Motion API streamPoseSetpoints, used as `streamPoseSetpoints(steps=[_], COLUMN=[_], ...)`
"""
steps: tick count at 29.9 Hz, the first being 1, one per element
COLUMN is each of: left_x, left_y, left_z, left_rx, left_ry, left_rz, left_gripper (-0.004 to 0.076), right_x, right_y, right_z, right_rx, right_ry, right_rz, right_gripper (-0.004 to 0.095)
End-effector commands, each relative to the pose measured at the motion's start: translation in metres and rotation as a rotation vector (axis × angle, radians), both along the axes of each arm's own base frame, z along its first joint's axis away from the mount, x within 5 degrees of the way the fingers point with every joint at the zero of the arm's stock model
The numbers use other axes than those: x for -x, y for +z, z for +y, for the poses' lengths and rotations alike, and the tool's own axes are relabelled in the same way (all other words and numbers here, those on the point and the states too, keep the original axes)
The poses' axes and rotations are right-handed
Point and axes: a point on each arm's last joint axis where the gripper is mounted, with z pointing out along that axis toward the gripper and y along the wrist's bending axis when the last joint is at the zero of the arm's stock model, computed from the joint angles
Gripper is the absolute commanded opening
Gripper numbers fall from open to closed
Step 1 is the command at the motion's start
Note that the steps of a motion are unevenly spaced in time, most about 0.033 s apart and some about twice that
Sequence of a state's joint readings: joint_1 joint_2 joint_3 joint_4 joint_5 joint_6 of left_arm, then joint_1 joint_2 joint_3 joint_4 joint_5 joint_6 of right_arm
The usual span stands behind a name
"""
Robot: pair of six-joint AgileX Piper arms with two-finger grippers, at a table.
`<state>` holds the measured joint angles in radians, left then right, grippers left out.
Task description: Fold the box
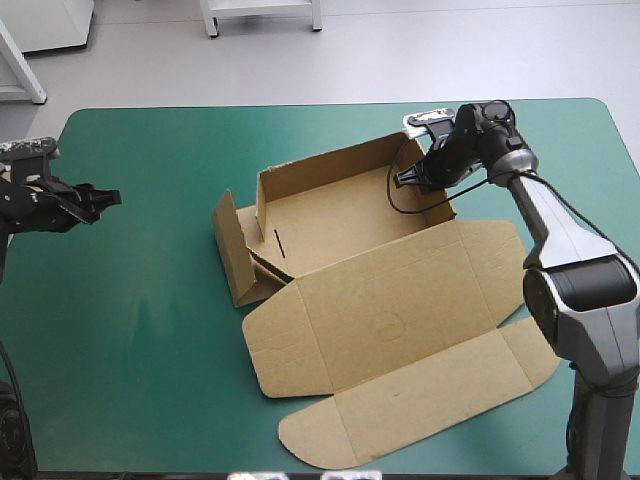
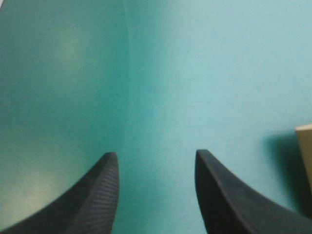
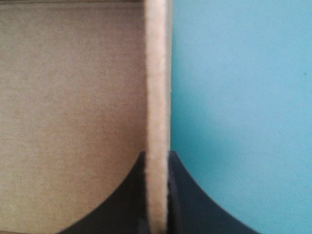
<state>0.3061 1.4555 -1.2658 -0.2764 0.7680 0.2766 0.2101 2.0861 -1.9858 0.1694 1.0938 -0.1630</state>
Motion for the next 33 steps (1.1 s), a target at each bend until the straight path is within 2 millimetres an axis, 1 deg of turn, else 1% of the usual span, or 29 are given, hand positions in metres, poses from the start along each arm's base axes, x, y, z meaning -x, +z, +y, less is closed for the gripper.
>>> streamPoseSetpoints(steps=[1, 4, 6, 9, 12, 16, 20, 24, 28, 30, 33], left_x=[-0.008, -0.018, -0.023, -0.034, -0.044, -0.056, -0.059, -0.056, -0.054, -0.052, -0.054], left_y=[-0.009, -0.03, -0.042, -0.058, -0.066, -0.069, -0.06, -0.043, -0.027, -0.02, -0.015], left_z=[0.003, 0.003, 0.002, -0.005, -0.015, -0.028, -0.039, -0.052, -0.07, -0.078, -0.084], left_rx=[0.018, 0.062, 0.101, 0.201, 0.341, 0.535, 0.69, 0.844, 0.977, 1.042, 1.094], left_ry=[0.029, 0.019, 0.0, -0.062, -0.124, -0.219, -0.313, -0.445, -0.572, -0.614, -0.614], left_rz=[-0.043, 0.009, 0.037, 0.053, 0.016, -0.067, -0.149, -0.25, -0.345, -0.377, -0.408], left_gripper=[0.0344, 0.0345, 0.0345, 0.0345, 0.0345, 0.0345, 0.0345, 0.0345, 0.0345, 0.0345, 0.0345], right_x=[0.02, 0.03, 0.036, 0.043, 0.046, 0.047, 0.045, 0.043, 0.04, 0.037, 0.034], right_y=[0.081, 0.106, 0.119, 0.134, 0.14, 0.139, 0.139, 0.137, 0.133, 0.129, 0.124], right_z=[-0.014, -0.026, -0.034, -0.042, -0.042, -0.042, -0.043, -0.044, -0.044, -0.045, -0.046], right_rx=[-0.199, -0.281, -0.316, -0.368, -0.401, -0.399, -0.388, -0.377, -0.375, -0.358, -0.344], right_ry=[0.007, 0.012, 0.004, 0.019, 0.03, 0.035, 0.027, 0.021, 0.017, 0.014, 0.005], right_rz=[-0.216, -0.279, -0.319, -0.36, -0.371, -0.366, -0.383, -0.388, -0.376, -0.37, -0.358], right_gripper=[-0.0009, -0.0009, -0.0009, -0.0008, -0.0009, -0.0009, -0.0007, -0.0008, -0.0008, -0.0008, -0.0007])
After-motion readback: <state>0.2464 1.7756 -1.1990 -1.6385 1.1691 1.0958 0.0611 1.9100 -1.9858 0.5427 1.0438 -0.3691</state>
